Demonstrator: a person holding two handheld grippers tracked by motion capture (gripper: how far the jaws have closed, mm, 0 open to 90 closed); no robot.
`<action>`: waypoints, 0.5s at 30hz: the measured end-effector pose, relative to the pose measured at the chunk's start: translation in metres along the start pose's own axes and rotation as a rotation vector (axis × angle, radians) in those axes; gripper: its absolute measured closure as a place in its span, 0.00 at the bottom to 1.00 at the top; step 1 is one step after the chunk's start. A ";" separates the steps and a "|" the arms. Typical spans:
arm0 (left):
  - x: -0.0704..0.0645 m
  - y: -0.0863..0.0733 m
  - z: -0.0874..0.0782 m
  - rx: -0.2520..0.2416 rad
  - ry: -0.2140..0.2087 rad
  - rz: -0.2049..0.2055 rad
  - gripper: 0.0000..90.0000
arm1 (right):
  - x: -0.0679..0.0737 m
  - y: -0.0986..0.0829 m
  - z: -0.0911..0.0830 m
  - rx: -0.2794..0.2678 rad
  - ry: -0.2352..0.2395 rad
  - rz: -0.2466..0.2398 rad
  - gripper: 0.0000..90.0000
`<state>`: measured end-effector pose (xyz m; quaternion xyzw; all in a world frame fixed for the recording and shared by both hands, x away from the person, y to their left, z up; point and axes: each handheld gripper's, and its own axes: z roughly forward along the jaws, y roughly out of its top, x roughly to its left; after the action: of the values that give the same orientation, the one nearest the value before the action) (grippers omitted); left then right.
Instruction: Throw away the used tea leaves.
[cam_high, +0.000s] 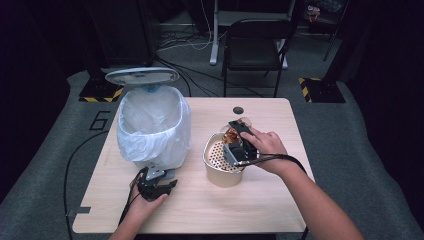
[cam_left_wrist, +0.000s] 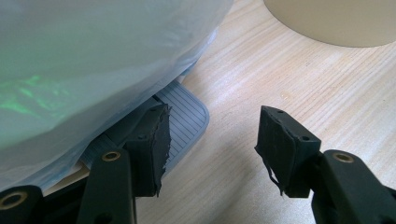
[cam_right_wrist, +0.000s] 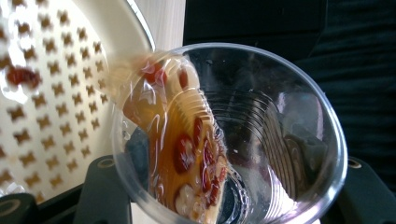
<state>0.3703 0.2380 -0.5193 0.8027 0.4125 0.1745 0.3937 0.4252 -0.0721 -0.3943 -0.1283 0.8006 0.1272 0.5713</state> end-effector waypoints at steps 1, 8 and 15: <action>0.000 0.000 0.000 0.000 0.000 0.000 0.49 | 0.002 0.000 0.000 0.004 -0.011 -0.026 0.45; 0.000 0.000 0.000 0.001 0.000 0.002 0.49 | 0.010 0.000 0.000 0.034 -0.085 -0.204 0.46; 0.000 0.000 0.000 0.001 0.000 0.003 0.49 | 0.017 0.004 -0.002 0.043 -0.167 -0.370 0.46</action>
<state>0.3704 0.2382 -0.5192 0.8035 0.4114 0.1748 0.3933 0.4166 -0.0704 -0.4100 -0.2499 0.7159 0.0134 0.6518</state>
